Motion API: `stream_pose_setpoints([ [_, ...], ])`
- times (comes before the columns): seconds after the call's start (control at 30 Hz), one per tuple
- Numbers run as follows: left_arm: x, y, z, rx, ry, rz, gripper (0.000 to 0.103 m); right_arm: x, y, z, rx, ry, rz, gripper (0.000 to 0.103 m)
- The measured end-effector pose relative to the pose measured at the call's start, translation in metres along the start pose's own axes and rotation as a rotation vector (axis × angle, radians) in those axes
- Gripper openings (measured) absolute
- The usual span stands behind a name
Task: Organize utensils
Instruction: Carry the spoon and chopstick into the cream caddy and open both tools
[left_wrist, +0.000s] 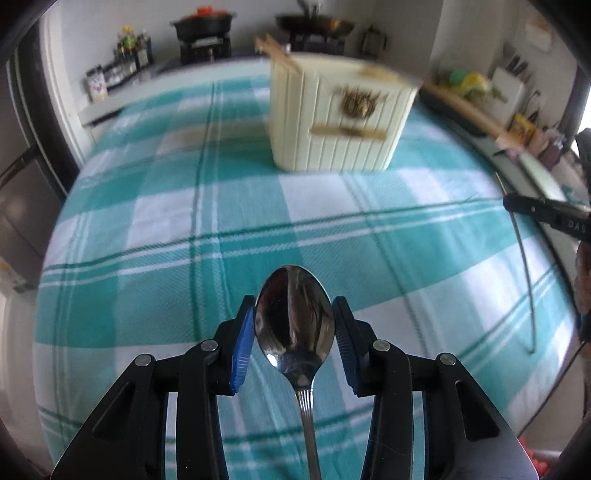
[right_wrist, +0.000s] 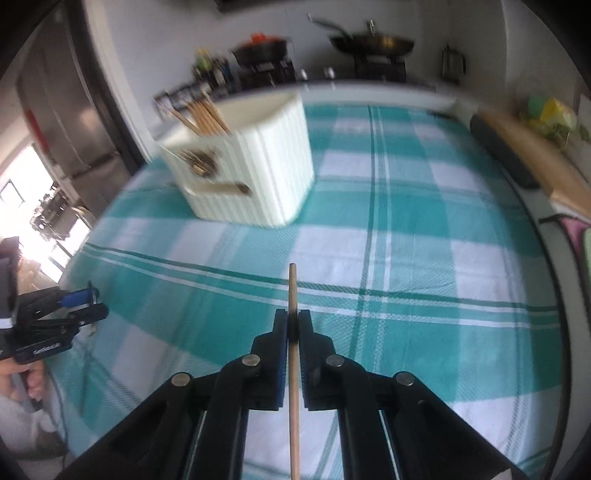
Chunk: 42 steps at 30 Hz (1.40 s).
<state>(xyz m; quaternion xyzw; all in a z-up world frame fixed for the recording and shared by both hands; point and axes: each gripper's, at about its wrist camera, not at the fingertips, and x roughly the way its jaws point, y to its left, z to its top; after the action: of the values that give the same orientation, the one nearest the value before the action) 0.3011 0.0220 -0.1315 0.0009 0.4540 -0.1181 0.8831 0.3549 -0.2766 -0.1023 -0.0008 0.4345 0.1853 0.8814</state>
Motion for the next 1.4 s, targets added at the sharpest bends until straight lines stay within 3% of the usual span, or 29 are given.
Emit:
stream_pose_setpoints([
  [0.17,-0.051,0.001,-0.009,-0.019,-0.111,-0.035,0.042,-0.050,0.015,-0.012,-0.028,-0.091,0.029,0.006],
  [0.53,-0.111,0.000,-0.016,-0.033,-0.223,-0.085,0.042,-0.119,0.034,-0.033,-0.043,-0.248,0.033,0.006],
  [0.9,-0.126,0.002,-0.004,-0.036,-0.263,-0.097,0.042,-0.141,0.045,-0.016,-0.057,-0.338,0.023,0.006],
  [1.4,-0.149,0.005,0.023,-0.028,-0.292,-0.140,0.042,-0.157,0.059,0.015,-0.126,-0.370,0.027,0.006],
])
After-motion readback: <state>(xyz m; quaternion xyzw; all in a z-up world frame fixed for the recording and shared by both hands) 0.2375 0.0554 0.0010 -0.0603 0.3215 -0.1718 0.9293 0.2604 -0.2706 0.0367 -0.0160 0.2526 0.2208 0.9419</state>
